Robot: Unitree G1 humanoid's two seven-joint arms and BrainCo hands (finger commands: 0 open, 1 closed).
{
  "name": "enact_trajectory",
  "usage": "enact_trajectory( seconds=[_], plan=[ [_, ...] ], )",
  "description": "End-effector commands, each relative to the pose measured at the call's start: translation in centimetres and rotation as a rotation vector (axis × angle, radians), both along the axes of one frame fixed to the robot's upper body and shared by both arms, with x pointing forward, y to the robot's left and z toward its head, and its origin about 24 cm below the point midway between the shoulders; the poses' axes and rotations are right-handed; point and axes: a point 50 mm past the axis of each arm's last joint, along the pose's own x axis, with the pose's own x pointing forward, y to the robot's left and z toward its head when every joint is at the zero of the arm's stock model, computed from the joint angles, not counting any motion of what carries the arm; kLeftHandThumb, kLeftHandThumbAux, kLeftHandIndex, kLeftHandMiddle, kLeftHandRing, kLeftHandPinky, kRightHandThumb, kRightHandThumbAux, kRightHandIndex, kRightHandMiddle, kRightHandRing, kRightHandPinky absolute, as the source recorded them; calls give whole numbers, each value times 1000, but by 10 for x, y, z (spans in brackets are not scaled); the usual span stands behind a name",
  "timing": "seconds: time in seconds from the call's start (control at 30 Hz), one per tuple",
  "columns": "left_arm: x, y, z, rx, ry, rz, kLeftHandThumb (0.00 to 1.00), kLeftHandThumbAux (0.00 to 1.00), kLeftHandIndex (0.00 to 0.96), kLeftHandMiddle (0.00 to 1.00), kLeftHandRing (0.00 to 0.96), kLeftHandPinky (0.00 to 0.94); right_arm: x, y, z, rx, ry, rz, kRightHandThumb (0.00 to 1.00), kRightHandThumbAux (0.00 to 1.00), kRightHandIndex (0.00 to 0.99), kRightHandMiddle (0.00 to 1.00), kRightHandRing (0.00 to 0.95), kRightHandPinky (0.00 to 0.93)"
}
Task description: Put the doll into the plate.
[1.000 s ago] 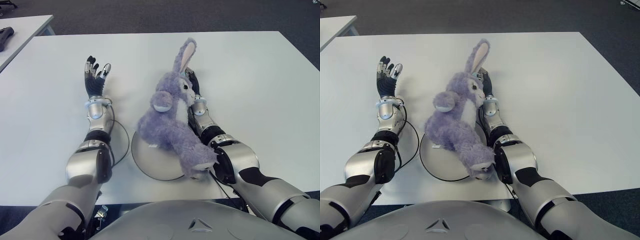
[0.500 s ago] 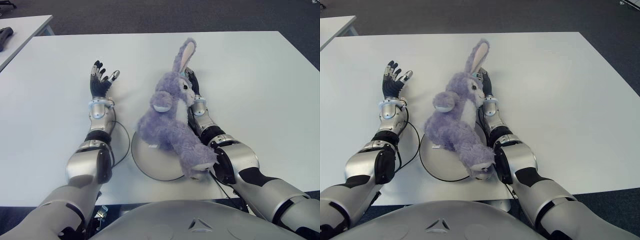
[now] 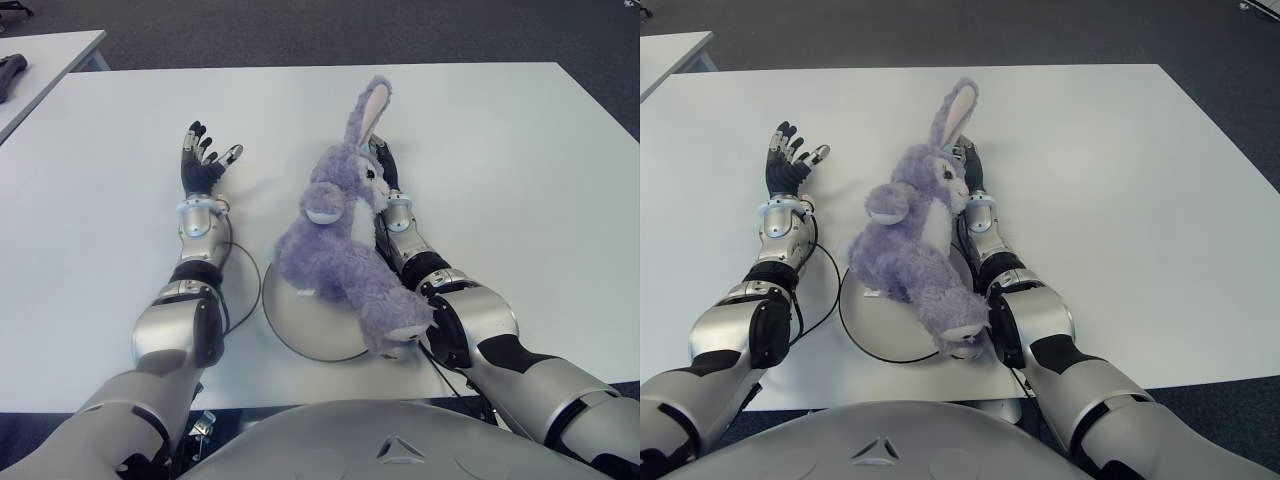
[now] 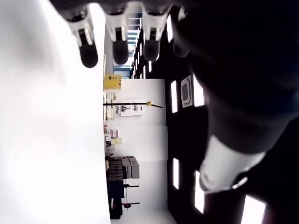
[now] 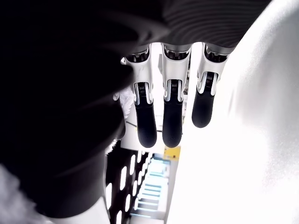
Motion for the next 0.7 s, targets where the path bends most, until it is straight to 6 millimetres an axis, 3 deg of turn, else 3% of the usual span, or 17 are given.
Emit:
enact_trajectory(
  seconds=[0.03, 0.7],
  plan=[
    [-92, -26, -116, -131, 508, -37, 20, 823, 67, 88, 95, 131, -72, 5, -98, -6, 423, -4, 21, 941, 276, 312, 296, 251],
    [-91, -26, -116, -138, 505, -36, 39, 821, 81, 99, 108, 142, -72, 5, -98, -13, 419, -5, 11, 947, 281, 313, 299, 249]
  ],
)
